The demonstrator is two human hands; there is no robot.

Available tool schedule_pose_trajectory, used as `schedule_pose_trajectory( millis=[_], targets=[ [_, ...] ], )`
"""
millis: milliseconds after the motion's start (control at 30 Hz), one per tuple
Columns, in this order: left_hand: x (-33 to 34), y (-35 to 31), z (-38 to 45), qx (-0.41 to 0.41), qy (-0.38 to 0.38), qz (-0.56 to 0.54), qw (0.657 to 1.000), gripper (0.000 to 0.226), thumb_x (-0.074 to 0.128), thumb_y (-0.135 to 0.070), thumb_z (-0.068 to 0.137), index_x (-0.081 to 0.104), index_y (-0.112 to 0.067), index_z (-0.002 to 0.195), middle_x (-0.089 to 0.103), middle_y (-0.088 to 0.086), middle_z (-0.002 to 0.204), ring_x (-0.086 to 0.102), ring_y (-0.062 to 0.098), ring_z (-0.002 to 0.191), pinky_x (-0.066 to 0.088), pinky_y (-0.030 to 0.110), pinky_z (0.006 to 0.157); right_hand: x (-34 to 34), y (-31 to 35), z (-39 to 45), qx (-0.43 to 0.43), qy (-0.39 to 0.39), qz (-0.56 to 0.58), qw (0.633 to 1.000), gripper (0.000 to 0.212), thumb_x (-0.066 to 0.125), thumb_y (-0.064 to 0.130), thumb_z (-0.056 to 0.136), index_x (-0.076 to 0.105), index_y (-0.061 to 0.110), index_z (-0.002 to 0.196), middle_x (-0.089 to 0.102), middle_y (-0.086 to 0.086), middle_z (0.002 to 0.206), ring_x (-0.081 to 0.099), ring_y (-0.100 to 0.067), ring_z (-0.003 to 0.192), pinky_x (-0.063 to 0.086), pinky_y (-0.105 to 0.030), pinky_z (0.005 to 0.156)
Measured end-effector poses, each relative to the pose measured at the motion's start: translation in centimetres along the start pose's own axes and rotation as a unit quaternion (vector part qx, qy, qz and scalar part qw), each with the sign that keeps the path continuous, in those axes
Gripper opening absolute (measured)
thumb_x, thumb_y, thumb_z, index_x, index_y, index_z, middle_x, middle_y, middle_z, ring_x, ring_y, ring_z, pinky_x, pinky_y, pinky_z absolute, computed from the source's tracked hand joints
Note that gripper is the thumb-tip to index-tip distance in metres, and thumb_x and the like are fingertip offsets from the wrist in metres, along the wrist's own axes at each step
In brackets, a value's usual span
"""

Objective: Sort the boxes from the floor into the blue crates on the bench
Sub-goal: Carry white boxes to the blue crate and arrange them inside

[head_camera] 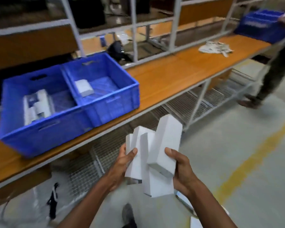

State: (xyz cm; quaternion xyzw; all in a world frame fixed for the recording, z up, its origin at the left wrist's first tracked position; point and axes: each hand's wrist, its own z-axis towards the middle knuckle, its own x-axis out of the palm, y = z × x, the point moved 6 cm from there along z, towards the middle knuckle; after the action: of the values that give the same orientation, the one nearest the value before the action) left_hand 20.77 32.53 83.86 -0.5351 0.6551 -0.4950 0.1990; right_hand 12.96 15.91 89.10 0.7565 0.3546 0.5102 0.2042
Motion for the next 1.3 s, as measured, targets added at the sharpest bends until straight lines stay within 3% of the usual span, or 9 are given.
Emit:
schedule_pose_trajectory(
  millis=[133,333,400,533,867,1000,1100,1200,1300],
  targets=[
    [-5.9,-4.6,-0.2,0.054,-0.091,-0.01,0.994,0.116,0.091,-0.07,0.049,0.038,-0.025,0.142,0.071,0.006,0.123,0.073,0.03,0.104,0.058,0.055,0.089,6.4,0.9,4.8,0.022,0.063,-0.031,0.997,0.077,0.095,0.037,0.045,0.078,0.011,0.115,0.072,-0.022,0.112,0.072,-0.034,0.088,0.06,-0.042,0.077],
    [-11.5,-12.1,2.3,0.128,-0.104,-0.037,0.986,0.087,0.08,-0.051,0.073,0.037,-0.019,0.143,0.069,0.009,0.127,0.074,0.023,0.101,0.06,0.042,0.075,14.4,3.4,12.1,0.007,0.137,-0.043,0.99,0.065,0.086,0.038,0.064,0.075,0.011,0.121,0.072,-0.019,0.114,0.071,-0.033,0.092,0.059,-0.042,0.08],
    [-13.1,-14.3,3.8,0.133,-0.1,-0.031,0.986,0.1,0.086,-0.059,0.065,0.038,-0.021,0.145,0.07,0.007,0.128,0.073,0.024,0.106,0.061,0.045,0.078,16.1,4.3,14.5,0.0,0.146,-0.026,0.989,0.052,0.072,0.035,0.08,0.071,0.009,0.125,0.071,-0.02,0.116,0.071,-0.033,0.092,0.059,-0.042,0.079],
    [-15.2,-18.4,7.0,0.147,-0.082,-0.025,0.985,0.083,0.075,-0.051,0.078,0.037,-0.028,0.148,0.063,0.005,0.14,0.072,0.019,0.111,0.059,0.054,0.091,18.4,6.5,18.8,-0.007,0.144,-0.024,0.989,0.041,0.053,0.036,0.091,0.075,0.012,0.118,0.073,-0.016,0.108,0.07,-0.031,0.086,0.059,-0.04,0.078],
    [-18.2,-26.6,16.4,0.146,-0.115,0.026,0.982,0.041,0.06,-0.041,0.098,0.041,-0.031,0.133,0.061,-0.012,0.121,0.066,-0.013,0.077,0.053,0.012,0.06,22.2,13.1,30.9,-0.02,0.196,-0.082,0.977,0.05,0.055,0.039,0.091,0.064,0.012,0.133,0.068,-0.015,0.114,0.064,-0.032,0.094,0.053,-0.044,0.086],
    [-19.0,-29.5,20.5,0.162,-0.146,-0.001,0.976,0.069,0.072,-0.063,0.081,0.052,-0.025,0.135,0.069,0.0,0.126,0.07,0.019,0.112,0.06,0.04,0.086,23.1,15.9,36.4,-0.017,0.237,-0.134,0.962,0.076,0.08,0.043,0.073,0.06,0.011,0.139,0.066,-0.017,0.12,0.066,-0.032,0.098,0.053,-0.046,0.089],
    [-20.0,-30.8,23.6,0.166,-0.187,-0.029,0.968,0.079,0.066,-0.077,0.077,0.056,-0.029,0.138,0.07,0.0,0.131,0.066,0.028,0.121,0.056,0.057,0.095,23.3,17.7,40.4,0.005,0.258,-0.165,0.952,0.078,0.093,0.044,0.054,0.072,0.013,0.122,0.072,-0.015,0.113,0.07,-0.029,0.092,0.059,-0.041,0.081],
    [-20.7,-31.1,26.4,0.141,-0.218,-0.053,0.964,0.066,0.047,-0.086,0.082,0.066,-0.043,0.129,0.071,-0.001,0.13,0.064,0.033,0.122,0.051,0.064,0.1,22.5,18.5,44.3,0.05,0.273,-0.216,0.936,0.075,0.097,0.041,0.044,0.078,0.015,0.112,0.075,-0.013,0.112,0.072,-0.028,0.095,0.061,-0.041,0.085],
    [-21.8,-30.4,28.7,0.116,-0.259,-0.111,0.952,0.081,0.036,-0.089,0.082,0.075,-0.027,0.116,0.076,0.008,0.109,0.065,0.034,0.099,0.054,0.054,0.092,21.3,18.8,47.7,0.078,0.295,-0.293,0.906,0.08,0.092,0.032,0.049,0.066,0.012,0.122,0.076,-0.011,0.112,0.073,-0.025,0.097,0.06,-0.04,0.087]
  ],
)
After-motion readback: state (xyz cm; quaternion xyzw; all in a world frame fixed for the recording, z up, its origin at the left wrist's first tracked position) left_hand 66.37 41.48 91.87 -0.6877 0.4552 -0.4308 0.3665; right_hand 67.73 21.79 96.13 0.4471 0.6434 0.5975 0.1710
